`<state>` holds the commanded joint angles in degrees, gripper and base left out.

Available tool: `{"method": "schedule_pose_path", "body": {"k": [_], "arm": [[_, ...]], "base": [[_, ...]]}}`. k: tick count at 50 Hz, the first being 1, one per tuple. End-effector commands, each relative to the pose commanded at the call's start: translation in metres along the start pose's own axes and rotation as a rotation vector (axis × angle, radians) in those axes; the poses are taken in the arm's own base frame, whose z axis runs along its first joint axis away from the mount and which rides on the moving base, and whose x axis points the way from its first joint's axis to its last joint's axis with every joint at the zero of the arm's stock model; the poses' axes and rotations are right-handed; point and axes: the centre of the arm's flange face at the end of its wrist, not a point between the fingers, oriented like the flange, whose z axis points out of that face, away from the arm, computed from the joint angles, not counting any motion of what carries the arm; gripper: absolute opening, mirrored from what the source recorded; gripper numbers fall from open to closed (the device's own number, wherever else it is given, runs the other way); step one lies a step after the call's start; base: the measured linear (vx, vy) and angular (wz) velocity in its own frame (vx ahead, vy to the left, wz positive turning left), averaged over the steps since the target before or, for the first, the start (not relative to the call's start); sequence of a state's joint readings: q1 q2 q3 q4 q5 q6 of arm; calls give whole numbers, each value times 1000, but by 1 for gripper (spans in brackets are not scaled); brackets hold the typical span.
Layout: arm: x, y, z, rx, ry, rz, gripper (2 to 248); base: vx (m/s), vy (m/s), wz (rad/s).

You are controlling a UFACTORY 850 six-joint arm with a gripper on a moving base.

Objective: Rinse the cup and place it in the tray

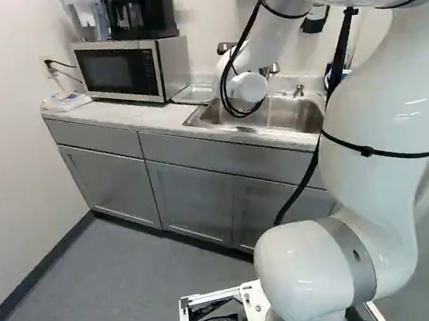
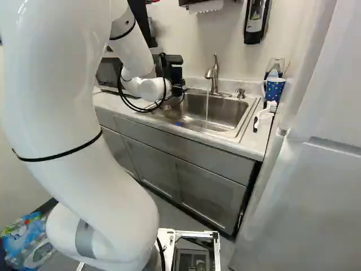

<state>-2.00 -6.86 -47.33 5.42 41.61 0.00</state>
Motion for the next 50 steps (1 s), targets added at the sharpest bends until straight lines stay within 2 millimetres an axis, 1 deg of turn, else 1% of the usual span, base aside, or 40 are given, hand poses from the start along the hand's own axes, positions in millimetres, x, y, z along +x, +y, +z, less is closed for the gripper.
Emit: {"method": "schedule_pose_path", "body": {"k": [19, 50], "arm": [[0, 0, 0, 0, 0, 17, 122], [0, 0, 0, 0, 0, 326, 122]], "base": [[0, 0, 0], [0, 0, 0]]}}
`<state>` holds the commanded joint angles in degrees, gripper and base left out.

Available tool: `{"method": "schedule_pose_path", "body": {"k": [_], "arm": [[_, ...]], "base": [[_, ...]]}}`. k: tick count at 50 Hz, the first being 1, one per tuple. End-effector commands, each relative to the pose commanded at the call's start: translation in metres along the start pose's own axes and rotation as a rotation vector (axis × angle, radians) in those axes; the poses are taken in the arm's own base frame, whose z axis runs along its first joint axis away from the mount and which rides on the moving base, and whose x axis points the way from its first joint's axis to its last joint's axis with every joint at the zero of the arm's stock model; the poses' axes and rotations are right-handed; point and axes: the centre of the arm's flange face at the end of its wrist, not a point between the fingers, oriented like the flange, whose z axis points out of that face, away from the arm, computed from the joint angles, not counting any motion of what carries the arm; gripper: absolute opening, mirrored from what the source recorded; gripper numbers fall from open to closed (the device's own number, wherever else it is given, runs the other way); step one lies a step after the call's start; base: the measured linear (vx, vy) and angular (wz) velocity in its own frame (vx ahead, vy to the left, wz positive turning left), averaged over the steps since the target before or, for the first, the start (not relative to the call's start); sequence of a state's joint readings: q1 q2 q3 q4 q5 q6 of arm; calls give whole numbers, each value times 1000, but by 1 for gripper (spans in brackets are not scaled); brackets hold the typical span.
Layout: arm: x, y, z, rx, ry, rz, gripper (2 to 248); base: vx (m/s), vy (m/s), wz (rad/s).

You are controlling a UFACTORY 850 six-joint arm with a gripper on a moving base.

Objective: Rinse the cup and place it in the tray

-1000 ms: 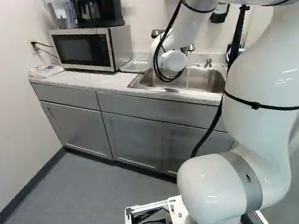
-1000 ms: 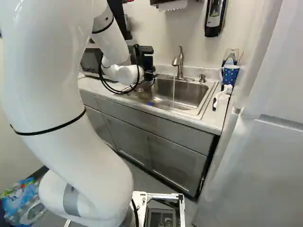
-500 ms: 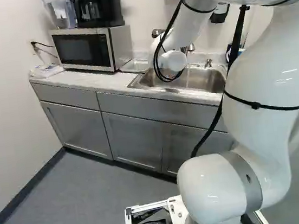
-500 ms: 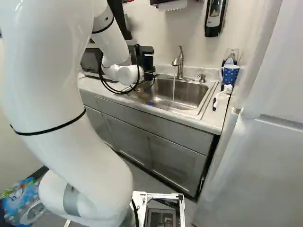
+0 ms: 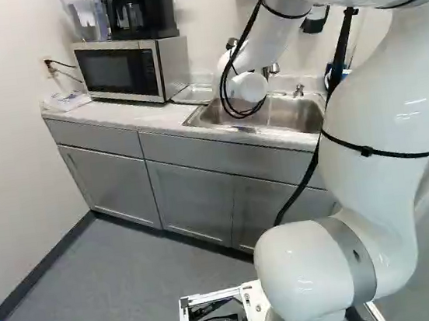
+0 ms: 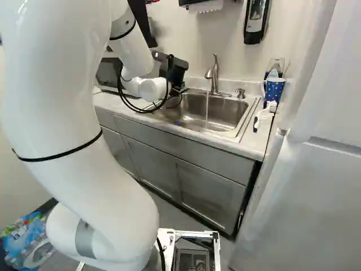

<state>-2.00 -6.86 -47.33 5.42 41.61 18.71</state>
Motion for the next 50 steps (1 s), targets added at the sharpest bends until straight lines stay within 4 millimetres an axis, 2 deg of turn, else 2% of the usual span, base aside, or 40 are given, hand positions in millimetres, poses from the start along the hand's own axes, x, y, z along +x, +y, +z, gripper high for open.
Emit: {"method": "schedule_pose_path", "body": {"k": [50], "arm": [[0, 0, 0, 0, 0, 526, 122]], "base": [[0, 0, 0]]}}
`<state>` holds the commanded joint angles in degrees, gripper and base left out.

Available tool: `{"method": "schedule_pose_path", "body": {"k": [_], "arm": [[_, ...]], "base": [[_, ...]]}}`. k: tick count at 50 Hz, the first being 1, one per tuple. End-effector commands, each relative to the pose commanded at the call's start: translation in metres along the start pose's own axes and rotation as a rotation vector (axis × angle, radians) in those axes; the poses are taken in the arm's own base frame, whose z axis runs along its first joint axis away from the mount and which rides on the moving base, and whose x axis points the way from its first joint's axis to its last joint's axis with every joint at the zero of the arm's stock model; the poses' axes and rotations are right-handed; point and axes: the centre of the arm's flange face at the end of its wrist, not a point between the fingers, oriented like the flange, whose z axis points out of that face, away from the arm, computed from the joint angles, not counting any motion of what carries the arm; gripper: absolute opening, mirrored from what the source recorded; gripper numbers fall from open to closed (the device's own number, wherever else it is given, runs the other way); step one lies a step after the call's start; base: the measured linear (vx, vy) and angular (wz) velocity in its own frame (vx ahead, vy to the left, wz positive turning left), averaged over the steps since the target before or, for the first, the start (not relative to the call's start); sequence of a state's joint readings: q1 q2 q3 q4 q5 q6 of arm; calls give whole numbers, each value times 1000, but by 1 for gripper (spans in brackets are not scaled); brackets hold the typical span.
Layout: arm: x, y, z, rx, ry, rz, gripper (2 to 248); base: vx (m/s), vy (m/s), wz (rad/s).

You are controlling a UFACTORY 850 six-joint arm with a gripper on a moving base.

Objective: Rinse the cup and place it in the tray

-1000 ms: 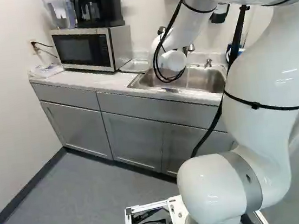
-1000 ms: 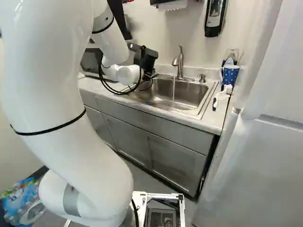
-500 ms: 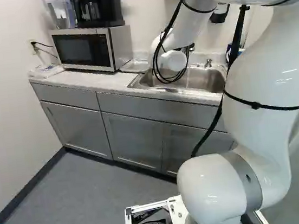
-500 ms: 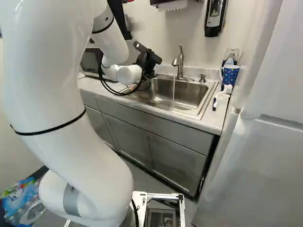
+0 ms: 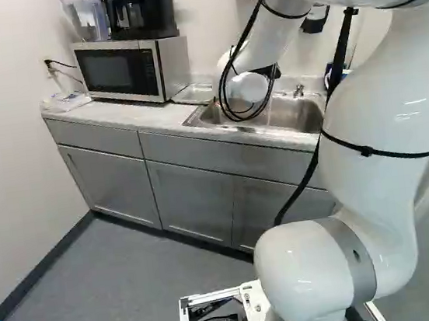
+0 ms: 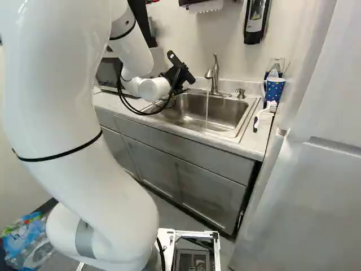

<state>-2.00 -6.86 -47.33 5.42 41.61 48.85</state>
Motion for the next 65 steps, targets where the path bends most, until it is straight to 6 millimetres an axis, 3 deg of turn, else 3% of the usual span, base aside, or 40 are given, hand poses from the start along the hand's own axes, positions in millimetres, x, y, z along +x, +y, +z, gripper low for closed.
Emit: {"method": "schedule_pose_path", "body": {"k": [65], "arm": [[0, 0, 0, 0, 0, 683, 122]], "base": [[0, 0, 0]]}}
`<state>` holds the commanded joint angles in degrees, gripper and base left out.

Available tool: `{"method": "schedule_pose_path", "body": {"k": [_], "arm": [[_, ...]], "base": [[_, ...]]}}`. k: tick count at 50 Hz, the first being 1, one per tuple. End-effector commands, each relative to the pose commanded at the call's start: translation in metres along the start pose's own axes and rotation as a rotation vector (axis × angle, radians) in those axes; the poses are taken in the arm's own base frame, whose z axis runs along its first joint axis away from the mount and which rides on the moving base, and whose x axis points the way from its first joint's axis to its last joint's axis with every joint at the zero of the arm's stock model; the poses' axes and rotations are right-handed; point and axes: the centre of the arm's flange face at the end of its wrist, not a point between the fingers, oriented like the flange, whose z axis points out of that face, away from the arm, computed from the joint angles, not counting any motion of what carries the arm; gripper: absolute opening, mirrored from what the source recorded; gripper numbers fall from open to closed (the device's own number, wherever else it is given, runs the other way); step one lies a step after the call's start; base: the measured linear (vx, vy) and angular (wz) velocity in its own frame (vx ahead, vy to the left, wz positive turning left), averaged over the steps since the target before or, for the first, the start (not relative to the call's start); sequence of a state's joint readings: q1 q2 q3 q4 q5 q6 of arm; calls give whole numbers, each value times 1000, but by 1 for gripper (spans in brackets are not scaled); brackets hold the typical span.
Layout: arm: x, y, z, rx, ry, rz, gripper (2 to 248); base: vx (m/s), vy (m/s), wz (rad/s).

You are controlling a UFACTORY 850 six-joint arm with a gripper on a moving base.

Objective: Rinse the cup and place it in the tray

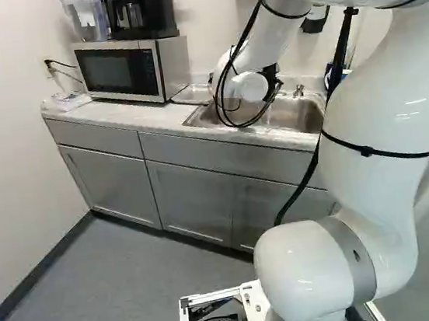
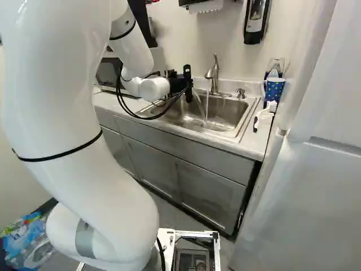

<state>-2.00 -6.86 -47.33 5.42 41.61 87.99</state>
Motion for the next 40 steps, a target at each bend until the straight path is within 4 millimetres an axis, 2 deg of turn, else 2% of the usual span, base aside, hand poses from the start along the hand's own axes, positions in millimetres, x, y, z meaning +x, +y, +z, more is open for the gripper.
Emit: {"method": "schedule_pose_path", "body": {"k": [30, 40], "arm": [[0, 0, 0, 0, 0, 315, 122], [0, 0, 0, 0, 0, 315, 122]], "base": [[0, 0, 0], [0, 0, 0]]}}
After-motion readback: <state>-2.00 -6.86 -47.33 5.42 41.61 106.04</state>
